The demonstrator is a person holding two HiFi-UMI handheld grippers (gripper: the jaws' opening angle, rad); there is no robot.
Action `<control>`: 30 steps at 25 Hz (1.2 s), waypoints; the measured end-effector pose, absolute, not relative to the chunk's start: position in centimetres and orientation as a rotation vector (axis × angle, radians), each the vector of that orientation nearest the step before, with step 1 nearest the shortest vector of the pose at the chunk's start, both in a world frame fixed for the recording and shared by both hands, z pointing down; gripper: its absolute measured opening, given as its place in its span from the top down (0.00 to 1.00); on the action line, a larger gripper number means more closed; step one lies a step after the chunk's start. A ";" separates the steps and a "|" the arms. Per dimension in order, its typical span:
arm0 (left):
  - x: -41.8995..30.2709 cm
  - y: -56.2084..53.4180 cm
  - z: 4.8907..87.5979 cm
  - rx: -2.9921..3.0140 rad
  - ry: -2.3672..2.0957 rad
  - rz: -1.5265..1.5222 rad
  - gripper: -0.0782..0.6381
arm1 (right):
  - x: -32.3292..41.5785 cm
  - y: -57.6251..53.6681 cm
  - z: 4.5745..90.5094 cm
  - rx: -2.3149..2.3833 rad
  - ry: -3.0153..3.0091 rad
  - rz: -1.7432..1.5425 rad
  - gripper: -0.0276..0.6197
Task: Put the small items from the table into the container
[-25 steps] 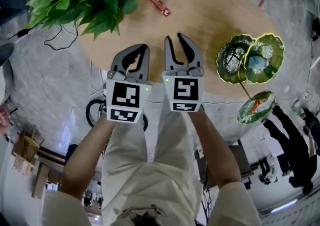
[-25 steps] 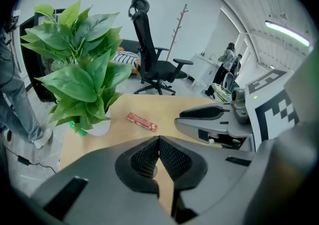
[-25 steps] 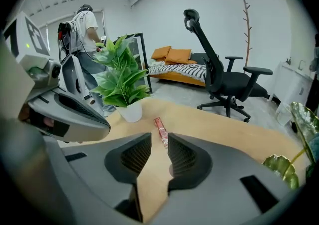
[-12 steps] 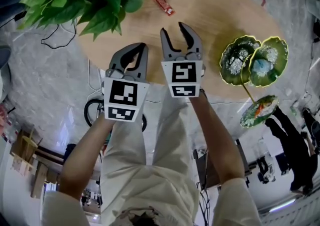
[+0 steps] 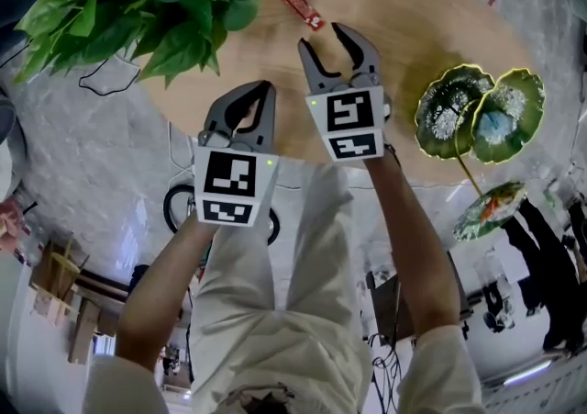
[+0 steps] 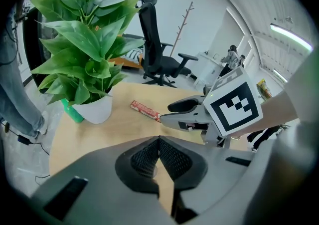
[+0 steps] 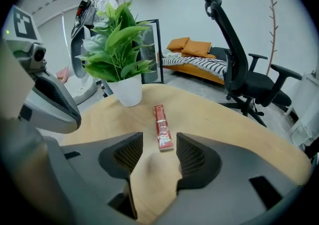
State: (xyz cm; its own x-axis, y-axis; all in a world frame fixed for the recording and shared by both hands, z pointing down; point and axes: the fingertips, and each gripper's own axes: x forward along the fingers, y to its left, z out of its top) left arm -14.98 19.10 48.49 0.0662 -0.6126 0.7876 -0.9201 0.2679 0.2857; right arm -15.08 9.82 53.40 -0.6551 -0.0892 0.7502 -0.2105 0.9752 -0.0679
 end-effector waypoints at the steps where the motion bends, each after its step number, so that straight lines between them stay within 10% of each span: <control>1: -15.0 19.0 48.6 1.437 -1.638 0.429 0.88 | -15.2 9.9 53.7 0.184 -2.283 0.173 0.66; 30: -16.1 19.8 49.3 1.435 -1.642 0.438 0.88 | -17.9 10.4 57.7 0.050 -2.198 -0.007 0.79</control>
